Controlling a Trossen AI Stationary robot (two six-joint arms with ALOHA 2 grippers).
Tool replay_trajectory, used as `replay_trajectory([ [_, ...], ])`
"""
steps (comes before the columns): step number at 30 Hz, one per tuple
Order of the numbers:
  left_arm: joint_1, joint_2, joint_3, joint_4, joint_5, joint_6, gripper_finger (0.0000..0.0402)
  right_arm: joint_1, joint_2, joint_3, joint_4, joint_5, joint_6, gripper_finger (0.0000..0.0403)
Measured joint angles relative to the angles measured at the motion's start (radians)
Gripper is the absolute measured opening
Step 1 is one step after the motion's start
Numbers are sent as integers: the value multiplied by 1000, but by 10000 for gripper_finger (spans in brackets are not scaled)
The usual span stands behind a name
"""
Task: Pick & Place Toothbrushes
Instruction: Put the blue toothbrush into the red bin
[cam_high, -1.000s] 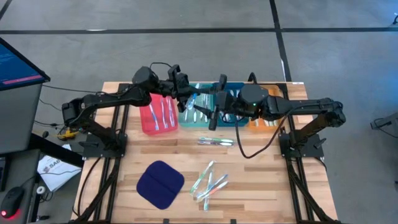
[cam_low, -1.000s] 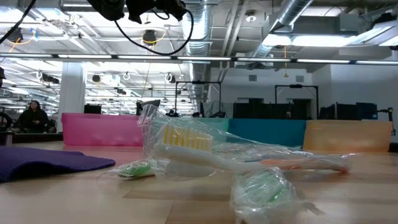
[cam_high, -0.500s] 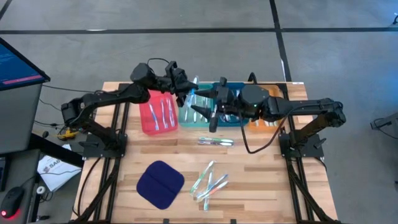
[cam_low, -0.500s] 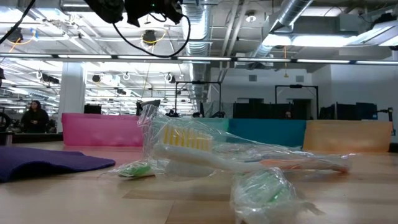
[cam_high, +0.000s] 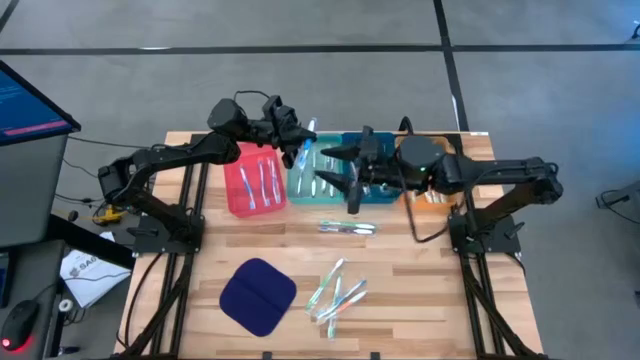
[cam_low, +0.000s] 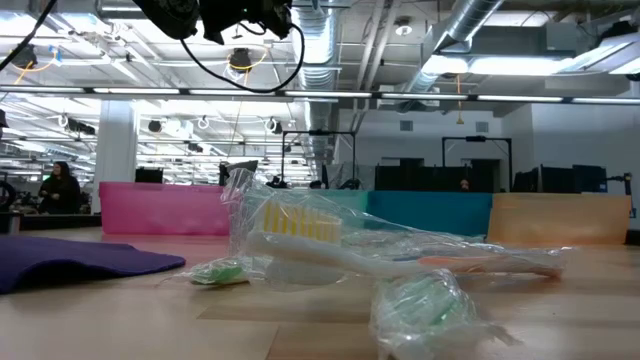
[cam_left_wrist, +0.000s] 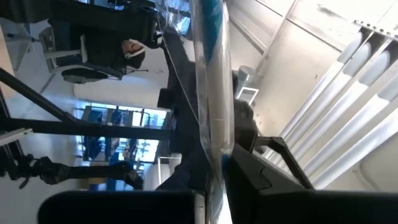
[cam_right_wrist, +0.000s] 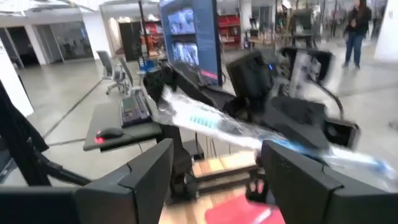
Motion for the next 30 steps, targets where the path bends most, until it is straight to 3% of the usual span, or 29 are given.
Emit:
replay_trajectory([
  [7,55,0,0,0,17,136,17,0,-79,-2,-149,1,125,240],
  [11,85,0,0,-47,19,291,17,0,-103,-2,-194,1,155,240],
  [25,142,-1,0,-696,-53,890,17,-3,-73,-4,-308,1,306,240],
  [30,158,-1,-6,-940,-133,1075,17,-2,-37,-4,-300,2,313,240],
])
